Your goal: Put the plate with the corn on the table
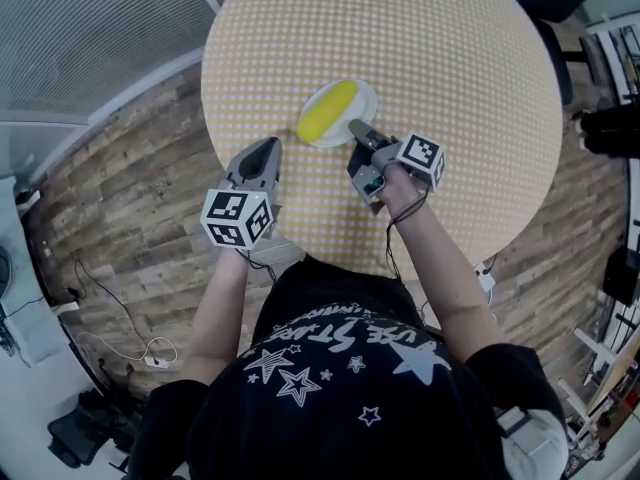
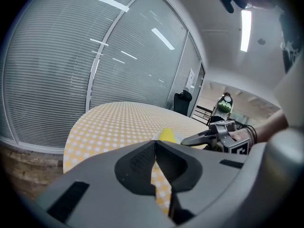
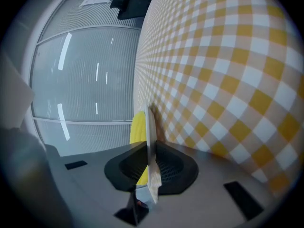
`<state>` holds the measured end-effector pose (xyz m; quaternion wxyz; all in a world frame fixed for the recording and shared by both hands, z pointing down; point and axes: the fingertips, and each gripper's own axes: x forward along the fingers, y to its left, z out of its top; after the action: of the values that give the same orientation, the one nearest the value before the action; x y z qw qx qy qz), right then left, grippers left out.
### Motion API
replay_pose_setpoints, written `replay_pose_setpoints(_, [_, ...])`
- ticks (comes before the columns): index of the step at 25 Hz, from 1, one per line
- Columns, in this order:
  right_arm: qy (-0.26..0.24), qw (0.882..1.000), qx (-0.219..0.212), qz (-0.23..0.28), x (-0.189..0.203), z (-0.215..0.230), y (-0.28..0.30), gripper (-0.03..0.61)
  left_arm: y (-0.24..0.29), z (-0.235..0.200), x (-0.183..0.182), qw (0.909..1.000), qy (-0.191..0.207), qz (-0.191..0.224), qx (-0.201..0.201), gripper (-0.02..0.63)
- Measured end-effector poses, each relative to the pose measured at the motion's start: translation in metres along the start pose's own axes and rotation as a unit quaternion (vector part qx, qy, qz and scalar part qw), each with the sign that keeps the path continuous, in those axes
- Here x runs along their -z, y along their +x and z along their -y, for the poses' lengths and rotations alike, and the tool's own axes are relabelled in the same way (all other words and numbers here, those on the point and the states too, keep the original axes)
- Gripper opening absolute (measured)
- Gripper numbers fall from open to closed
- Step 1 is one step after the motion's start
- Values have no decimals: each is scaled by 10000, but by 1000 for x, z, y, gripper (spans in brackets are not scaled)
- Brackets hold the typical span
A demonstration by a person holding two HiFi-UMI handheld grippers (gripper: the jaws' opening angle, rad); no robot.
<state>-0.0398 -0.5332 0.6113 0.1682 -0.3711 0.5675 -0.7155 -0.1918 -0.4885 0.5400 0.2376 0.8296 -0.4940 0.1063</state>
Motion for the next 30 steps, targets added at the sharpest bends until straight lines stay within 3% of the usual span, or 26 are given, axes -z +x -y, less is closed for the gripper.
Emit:
replay_pose_setpoints(14, [-248,9966,654,441,-10,11,-13,60,-18,22,7,9999,126,26,96,8])
replay_pose_setpoints(19, [-587,9944,766,433,-6,11,-26,100,-31,29,4,9997,177,101,115,8])
replay_pose_setpoints(24, [-1350,9873,790,283,-1,4,-30,194,-43,36,4,9994,286,187,113,8])
replay_pose_setpoints(30, [-1197,9893,706,439,8,7,-52,202,-64,41,5,9991,318,268,116,8])
